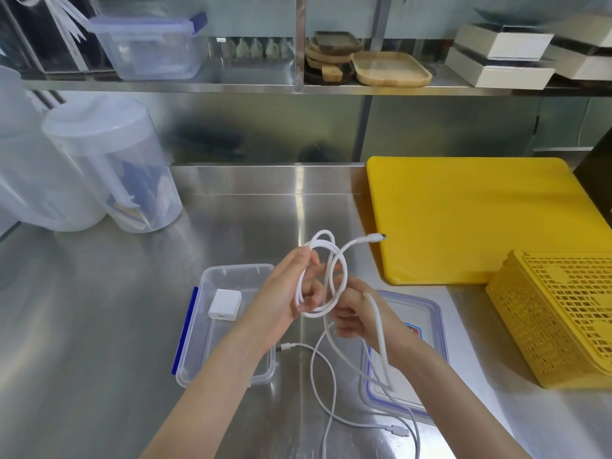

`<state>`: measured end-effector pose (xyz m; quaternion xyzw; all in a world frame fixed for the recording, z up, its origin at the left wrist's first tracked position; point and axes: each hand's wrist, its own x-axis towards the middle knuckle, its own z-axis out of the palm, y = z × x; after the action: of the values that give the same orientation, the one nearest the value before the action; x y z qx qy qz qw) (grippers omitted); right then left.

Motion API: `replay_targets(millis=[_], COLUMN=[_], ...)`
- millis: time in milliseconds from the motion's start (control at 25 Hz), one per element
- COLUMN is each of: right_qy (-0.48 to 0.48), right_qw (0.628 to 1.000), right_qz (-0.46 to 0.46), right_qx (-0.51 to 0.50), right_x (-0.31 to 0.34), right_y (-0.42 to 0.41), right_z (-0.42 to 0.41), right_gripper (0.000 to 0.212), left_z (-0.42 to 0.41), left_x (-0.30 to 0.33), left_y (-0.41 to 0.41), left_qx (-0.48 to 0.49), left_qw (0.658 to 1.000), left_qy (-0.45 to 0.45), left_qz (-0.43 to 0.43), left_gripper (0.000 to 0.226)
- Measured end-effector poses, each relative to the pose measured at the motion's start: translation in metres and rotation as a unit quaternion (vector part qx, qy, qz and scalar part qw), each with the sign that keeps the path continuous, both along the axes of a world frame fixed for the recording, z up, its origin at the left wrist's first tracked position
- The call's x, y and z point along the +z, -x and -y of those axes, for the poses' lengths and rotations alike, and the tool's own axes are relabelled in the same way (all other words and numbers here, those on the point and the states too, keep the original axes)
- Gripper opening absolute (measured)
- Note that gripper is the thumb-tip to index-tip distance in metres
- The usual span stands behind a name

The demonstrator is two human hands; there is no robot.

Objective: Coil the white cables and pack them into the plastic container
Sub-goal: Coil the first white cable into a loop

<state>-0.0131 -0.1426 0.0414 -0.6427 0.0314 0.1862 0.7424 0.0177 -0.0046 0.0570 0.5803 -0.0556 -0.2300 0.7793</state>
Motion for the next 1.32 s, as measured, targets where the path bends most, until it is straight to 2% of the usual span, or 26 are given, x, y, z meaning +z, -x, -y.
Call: replay_targets(millis=[120,240,320,400,440,480,520,560,680,760,840,960,1000,1080,1120,1160,1240,1320], right_qy=[0.059,0.088,0.142,0.283,0.391,0.478,0.513,0.495,0.285,0.202,0.192,0.220,0.181,0.030,-0.024,-0.036,0.015,0.112], right_qw=[0.997,0.986,0.968,0.924,0.877,0.833,0.818,0.834,0.933,0.953,0.951,0.941,0.950,0.968,0.967,0.961,0.948,0.926], right_qz=[0.015,0.044,0.075,0.074,0.077,0.087,0.114,0.157,0.216,0.225,0.231,0.242,0.233,0.192,0.172,0.164,0.163,0.162], right_qx=[0.056,0.132,0.194,0.247,0.268,0.266,0.235,0.186,0.034,-0.031,-0.074,-0.086,-0.099,-0.156,-0.188,-0.219,-0.272,-0.321], right_x=[-0.003,-0.005,-0.001,0.001,0.003,0.003,0.005,0.007,0.019,0.021,0.021,0.024,0.028,0.038,0.043,0.046,0.049,0.044], right_y=[-0.002,-0.003,-0.001,-0.001,-0.001,-0.003,-0.005,-0.006,-0.013,-0.016,-0.018,-0.019,-0.019,-0.021,-0.023,-0.025,-0.027,-0.029], right_z=[0.002,0.008,0.015,0.028,0.035,0.041,0.044,0.042,0.018,0.000,-0.010,-0.011,-0.009,0.001,0.011,0.024,0.048,0.068], right_gripper=[0.018,0.045,0.052,0.066,0.071,0.071,0.065,0.056,0.030,0.014,0.008,0.014,0.017,0.022,0.023,0.024,0.028,0.029], left_z=[-0.003,-0.007,-0.010,-0.016,-0.019,-0.021,-0.022,-0.021,-0.013,-0.008,-0.007,-0.008,-0.010,-0.015,-0.020,-0.025,-0.034,-0.041], left_x=[-0.002,-0.005,-0.007,-0.008,-0.008,-0.008,-0.009,-0.010,-0.014,-0.015,-0.014,-0.013,-0.012,-0.010,-0.009,-0.008,-0.007,-0.007], left_y=[-0.001,-0.003,-0.004,-0.006,-0.007,-0.008,-0.008,-0.008,-0.007,-0.006,-0.007,-0.008,-0.008,-0.012,-0.014,-0.017,-0.023,-0.027], left_qx=[-0.014,0.004,0.021,0.047,0.057,0.063,0.066,0.066,0.052,0.037,0.020,0.008,0.013,0.032,0.039,0.043,0.050,0.076], left_qw=[0.999,0.999,0.999,0.999,0.998,0.998,0.997,0.996,0.992,0.992,0.993,0.994,0.995,0.995,0.994,0.993,0.987,0.977], left_qy=[-0.029,-0.038,-0.032,-0.017,-0.016,-0.024,-0.041,-0.063,-0.116,-0.119,-0.115,-0.105,-0.102,-0.098,-0.098,-0.107,-0.155,-0.198], left_qz=[0.008,0.016,0.008,-0.008,-0.013,-0.013,-0.008,0.000,0.020,0.016,0.017,0.016,0.012,-0.009,-0.020,-0.024,-0.012,0.006], left_gripper=[0.031,0.030,0.031,0.030,0.030,0.030,0.031,0.032,0.032,0.031,0.034,0.031,0.031,0.033,0.033,0.033,0.032,0.029])
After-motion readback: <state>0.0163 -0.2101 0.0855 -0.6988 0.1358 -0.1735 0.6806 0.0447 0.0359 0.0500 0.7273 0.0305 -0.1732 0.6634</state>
